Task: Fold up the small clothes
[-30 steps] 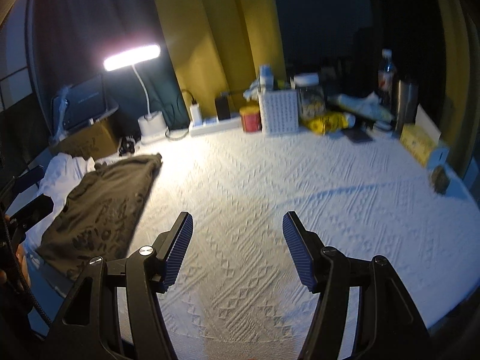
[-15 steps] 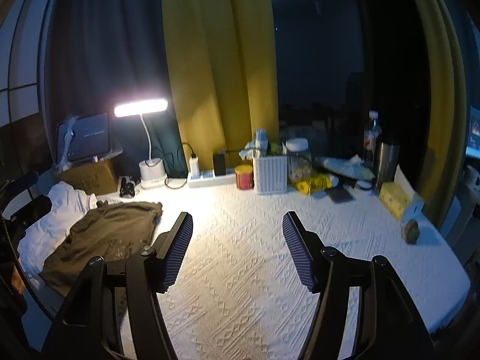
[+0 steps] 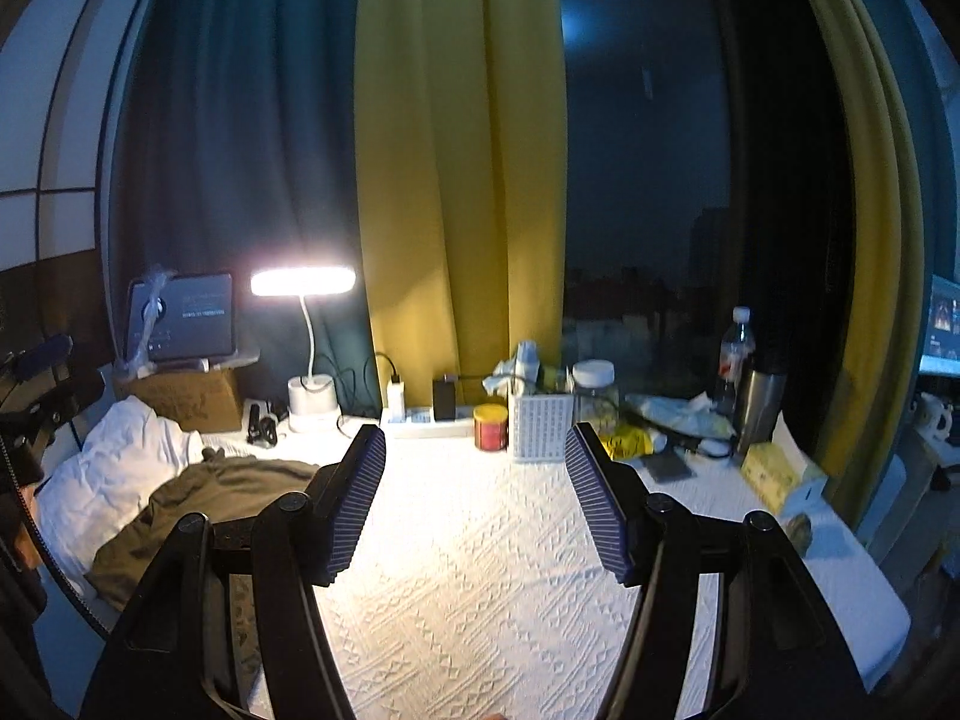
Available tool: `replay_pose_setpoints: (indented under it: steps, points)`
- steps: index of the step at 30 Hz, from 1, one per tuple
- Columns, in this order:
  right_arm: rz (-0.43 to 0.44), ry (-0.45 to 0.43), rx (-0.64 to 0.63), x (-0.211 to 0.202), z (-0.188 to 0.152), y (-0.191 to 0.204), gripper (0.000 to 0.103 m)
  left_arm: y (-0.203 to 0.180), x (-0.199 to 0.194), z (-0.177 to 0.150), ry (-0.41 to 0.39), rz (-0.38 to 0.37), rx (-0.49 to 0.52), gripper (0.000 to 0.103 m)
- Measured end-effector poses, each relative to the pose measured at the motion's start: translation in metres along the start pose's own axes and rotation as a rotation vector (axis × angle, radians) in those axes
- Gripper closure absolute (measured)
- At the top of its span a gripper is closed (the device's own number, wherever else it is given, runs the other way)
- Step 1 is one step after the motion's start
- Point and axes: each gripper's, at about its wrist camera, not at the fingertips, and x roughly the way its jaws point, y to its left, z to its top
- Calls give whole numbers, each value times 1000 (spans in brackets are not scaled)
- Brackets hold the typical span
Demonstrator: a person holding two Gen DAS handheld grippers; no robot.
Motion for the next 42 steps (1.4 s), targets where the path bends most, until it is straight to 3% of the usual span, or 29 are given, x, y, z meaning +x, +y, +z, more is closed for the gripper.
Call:
replay_pose_setpoints:
  steps: [6,9,18,42]
  points:
    - [11,-56,-19,-11,23,6,36,22,-3,15,6,41,-67,2]
    - [18,-86,-28,-18,33,10,23,30,-7,19,-3,54,-81,2]
    - [40,-141,-55,-28,49,23,23,46,-18,19,-30,95,-96,2]
    - [45,-68,-39,0,30,22,23,46,-9,9,9,72,-136,2]
